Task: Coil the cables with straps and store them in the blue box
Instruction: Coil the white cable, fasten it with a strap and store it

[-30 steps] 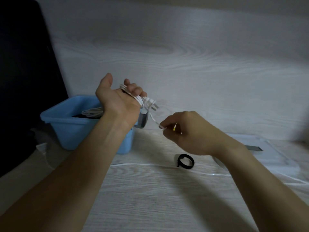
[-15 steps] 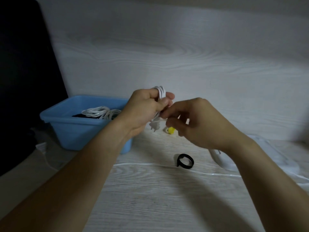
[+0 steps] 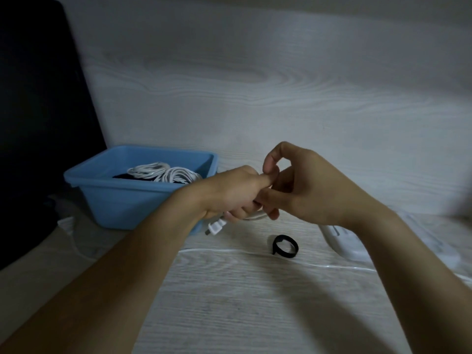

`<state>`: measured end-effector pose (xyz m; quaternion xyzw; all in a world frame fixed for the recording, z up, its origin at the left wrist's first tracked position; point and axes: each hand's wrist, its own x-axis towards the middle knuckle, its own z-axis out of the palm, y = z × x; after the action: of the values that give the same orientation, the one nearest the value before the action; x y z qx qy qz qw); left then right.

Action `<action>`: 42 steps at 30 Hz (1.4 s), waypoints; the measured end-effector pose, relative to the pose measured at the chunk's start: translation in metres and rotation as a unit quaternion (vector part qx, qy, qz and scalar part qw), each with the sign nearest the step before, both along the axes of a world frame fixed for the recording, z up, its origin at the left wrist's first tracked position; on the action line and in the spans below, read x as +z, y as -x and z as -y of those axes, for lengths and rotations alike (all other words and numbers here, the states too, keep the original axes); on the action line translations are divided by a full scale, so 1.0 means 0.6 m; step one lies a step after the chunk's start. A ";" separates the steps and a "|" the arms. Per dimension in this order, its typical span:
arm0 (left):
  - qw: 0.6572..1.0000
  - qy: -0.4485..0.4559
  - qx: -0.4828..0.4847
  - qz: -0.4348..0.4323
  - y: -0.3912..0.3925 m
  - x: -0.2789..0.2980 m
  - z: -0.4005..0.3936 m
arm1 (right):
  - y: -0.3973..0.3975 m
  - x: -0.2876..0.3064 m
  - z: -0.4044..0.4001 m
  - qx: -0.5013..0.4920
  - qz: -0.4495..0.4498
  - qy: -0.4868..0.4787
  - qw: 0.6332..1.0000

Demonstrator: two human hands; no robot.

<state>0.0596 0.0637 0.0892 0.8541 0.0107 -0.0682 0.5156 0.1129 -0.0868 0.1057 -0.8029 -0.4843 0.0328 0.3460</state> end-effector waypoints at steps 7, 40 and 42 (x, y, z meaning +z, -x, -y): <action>0.994 -0.096 0.002 -0.056 0.001 -0.009 -0.009 | -0.031 -0.006 0.012 -0.082 0.041 0.094 0.991; 0.901 0.434 0.007 -0.011 -0.022 -0.025 -0.025 | -0.068 -0.032 0.010 0.012 -0.024 -0.147 0.989; 0.902 0.431 0.030 0.011 -0.022 -0.020 -0.038 | -0.072 -0.029 0.018 -0.017 0.006 -0.113 0.993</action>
<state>0.0730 0.0866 0.0771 0.5483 -0.0001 -0.0413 0.8353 0.1564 -0.0975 0.0883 -0.7672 -0.4729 -0.0328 0.4321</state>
